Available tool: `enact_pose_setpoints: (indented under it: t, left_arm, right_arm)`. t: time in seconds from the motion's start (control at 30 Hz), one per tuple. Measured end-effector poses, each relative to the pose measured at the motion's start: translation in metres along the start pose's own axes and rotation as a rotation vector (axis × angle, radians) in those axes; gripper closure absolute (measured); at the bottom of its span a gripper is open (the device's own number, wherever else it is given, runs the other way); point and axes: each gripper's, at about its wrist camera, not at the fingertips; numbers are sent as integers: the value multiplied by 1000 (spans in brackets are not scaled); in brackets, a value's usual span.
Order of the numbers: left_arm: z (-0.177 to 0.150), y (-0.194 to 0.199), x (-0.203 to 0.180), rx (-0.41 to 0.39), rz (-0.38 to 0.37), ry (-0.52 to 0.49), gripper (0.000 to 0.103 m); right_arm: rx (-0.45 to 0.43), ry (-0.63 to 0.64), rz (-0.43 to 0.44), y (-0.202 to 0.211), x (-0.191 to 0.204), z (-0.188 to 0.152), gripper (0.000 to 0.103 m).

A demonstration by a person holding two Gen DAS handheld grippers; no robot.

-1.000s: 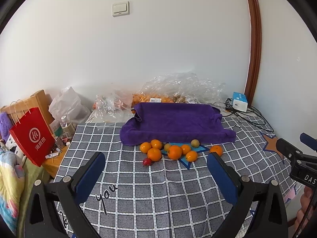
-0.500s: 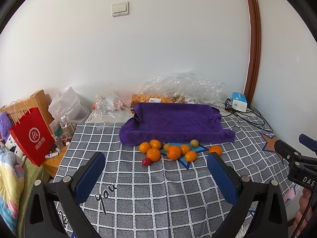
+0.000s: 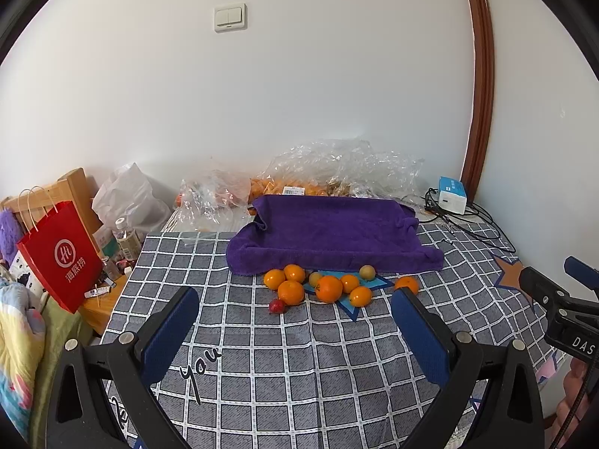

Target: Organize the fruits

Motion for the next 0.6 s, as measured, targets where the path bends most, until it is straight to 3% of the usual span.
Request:
enact_pose_setpoints:
  t: [0.6]
  left_arm:
    - [0, 0, 2, 0, -1, 5, 0]
  right_arm:
    - [1, -2, -4, 1, 0, -1, 0]
Point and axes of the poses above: each gripper's, at about its wrist camera, not at the fingertips, and y roughly against the way its jaws point, x to its left, z to its top, and after that the axes turned 6 degrees about -y, right-handed
